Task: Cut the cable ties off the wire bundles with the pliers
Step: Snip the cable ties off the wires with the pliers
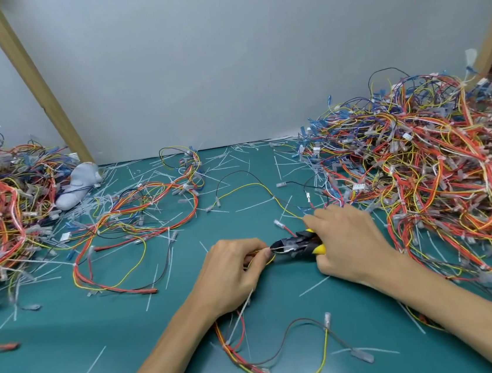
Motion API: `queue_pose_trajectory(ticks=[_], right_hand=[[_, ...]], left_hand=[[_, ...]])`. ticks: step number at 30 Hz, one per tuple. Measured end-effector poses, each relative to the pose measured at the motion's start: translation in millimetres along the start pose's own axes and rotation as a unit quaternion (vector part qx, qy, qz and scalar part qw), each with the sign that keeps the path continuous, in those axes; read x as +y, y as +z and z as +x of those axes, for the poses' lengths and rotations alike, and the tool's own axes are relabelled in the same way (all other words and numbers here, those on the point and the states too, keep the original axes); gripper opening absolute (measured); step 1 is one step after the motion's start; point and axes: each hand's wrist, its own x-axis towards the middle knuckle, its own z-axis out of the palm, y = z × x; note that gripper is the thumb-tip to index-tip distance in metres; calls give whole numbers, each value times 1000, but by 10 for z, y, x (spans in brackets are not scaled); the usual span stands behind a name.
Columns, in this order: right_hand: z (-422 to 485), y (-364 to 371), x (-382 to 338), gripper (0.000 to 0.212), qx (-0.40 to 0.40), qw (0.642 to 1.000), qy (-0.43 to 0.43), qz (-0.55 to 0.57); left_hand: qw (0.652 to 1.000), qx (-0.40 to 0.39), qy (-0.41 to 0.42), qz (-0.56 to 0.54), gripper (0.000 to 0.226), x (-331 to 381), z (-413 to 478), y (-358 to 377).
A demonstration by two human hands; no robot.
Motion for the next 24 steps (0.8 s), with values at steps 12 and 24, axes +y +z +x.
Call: queue_pose_trajectory(ticks=[12,24], right_hand=[[226,-303,177,17,-194,979,-58,-7],[717,-599,264,26,-623,690,52,364]], left_hand=[[1000,-6,18,-17,21,34,-17,-17],[986,154,52,-21,9,25,-18,-38]])
